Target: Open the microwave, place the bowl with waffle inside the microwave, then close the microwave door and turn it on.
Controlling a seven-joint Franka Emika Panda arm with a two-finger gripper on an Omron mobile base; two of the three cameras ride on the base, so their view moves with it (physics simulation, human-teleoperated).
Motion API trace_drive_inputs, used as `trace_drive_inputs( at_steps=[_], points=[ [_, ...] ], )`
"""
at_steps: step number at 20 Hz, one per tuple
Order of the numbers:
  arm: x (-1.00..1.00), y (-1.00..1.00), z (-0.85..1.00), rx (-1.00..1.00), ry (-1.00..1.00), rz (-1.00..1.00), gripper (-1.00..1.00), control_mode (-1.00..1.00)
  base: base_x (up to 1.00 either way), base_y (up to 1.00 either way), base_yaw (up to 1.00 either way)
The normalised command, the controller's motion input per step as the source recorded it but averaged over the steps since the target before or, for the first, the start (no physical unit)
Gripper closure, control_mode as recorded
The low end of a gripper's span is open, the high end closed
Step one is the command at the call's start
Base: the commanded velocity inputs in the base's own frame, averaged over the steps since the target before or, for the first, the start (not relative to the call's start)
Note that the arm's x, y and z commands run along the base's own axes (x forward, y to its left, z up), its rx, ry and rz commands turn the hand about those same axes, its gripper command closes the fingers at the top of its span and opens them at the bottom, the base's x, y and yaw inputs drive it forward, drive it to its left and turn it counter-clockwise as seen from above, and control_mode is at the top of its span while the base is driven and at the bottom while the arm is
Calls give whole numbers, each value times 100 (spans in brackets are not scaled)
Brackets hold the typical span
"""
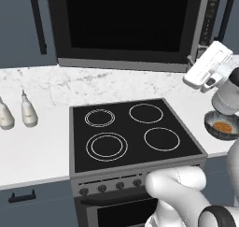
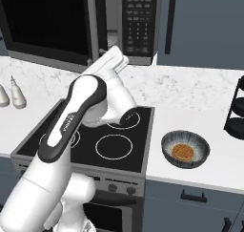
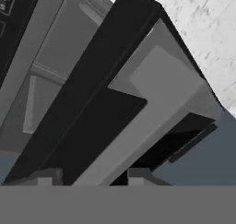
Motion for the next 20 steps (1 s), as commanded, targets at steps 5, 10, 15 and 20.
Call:
trace_drive_inputs(
  at_steps=[5,10,15,20],
  points=[
    [-100,-1,-18,-33,-5,41,-100,-100,0,0,0],
    [-69,-84,-7,-2,-12,20,-100,-100,0,0,0],
    [84,-67,-10,2,10,0,-100,-100,0,0,0],
    [100,-2,-15,-4,9,27,-100,-100,0,0,0]
  ],
)
